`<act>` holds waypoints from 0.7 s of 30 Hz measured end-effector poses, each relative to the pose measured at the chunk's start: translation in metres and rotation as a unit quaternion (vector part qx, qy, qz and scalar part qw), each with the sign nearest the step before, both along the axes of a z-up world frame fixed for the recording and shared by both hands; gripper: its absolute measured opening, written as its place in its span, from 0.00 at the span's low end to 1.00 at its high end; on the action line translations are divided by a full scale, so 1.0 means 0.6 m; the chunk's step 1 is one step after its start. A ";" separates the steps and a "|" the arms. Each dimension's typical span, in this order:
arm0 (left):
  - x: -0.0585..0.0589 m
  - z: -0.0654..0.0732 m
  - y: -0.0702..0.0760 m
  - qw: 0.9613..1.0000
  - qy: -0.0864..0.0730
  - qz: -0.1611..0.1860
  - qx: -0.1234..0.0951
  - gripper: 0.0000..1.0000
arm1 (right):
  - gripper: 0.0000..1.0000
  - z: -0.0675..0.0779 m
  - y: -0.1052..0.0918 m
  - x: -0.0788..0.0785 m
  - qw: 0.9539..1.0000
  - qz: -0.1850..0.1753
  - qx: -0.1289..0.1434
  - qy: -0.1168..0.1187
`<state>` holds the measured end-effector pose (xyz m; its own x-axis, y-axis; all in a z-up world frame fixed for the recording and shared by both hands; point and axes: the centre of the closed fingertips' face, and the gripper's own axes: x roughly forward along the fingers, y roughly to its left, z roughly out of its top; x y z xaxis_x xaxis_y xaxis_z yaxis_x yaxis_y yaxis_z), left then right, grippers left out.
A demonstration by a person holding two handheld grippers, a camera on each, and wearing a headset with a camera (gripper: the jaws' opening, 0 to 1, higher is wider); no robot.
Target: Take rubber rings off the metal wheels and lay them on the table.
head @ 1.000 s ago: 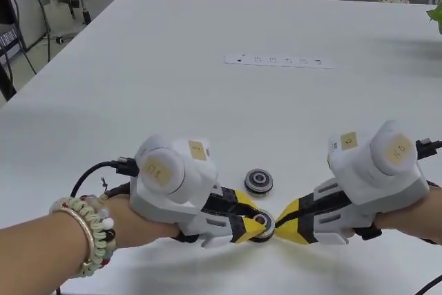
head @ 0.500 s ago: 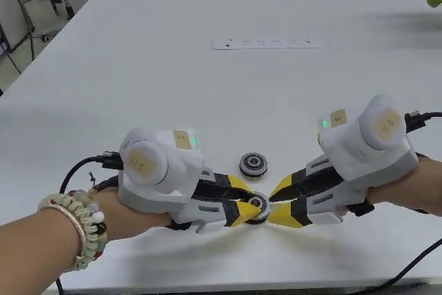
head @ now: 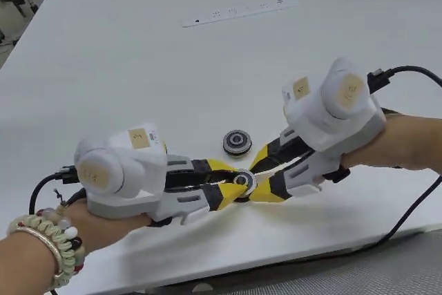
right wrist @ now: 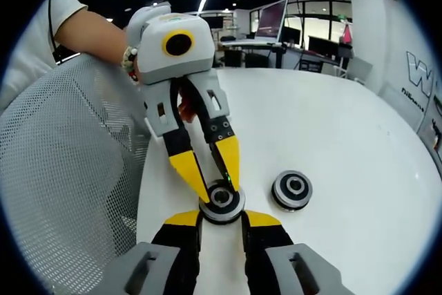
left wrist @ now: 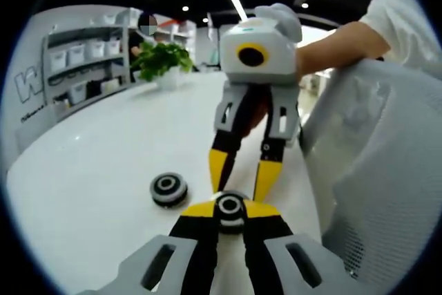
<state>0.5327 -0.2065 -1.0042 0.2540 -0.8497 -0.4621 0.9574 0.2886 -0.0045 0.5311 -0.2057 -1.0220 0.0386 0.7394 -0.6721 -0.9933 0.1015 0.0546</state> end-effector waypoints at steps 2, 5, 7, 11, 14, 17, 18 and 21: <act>0.000 0.000 0.000 1.000 0.000 0.000 0.001 0.13 | 0.19 0.000 -0.003 0.000 1.000 -0.002 0.001 0.007; 0.000 -0.001 0.000 1.000 -0.002 0.000 0.004 0.13 | 0.13 -0.002 -0.008 -0.002 1.000 -0.002 -0.003 0.010; 0.002 -0.001 0.002 1.000 -0.002 0.002 0.005 0.13 | 0.04 -0.003 -0.013 -0.001 1.000 -0.004 -0.005 0.015; 0.002 0.000 0.002 1.000 -0.003 0.001 0.006 0.13 | 0.03 -0.002 -0.013 0.000 1.000 -0.008 -0.005 0.015; 0.002 0.000 0.002 1.000 -0.003 0.001 0.007 0.13 | 0.12 0.002 -0.015 -0.003 1.000 -0.003 -0.009 0.011; 0.002 0.000 0.002 1.000 -0.003 0.000 0.007 0.13 | 0.17 0.001 -0.014 -0.004 1.000 -0.002 -0.009 0.009; 0.002 0.000 0.002 1.000 -0.003 0.000 0.006 0.13 | 0.19 0.000 -0.012 -0.005 1.000 -0.003 -0.006 0.010; 0.002 0.000 0.002 1.000 -0.003 0.000 0.006 0.13 | 0.23 -0.003 -0.002 -0.008 1.000 0.001 -0.001 0.007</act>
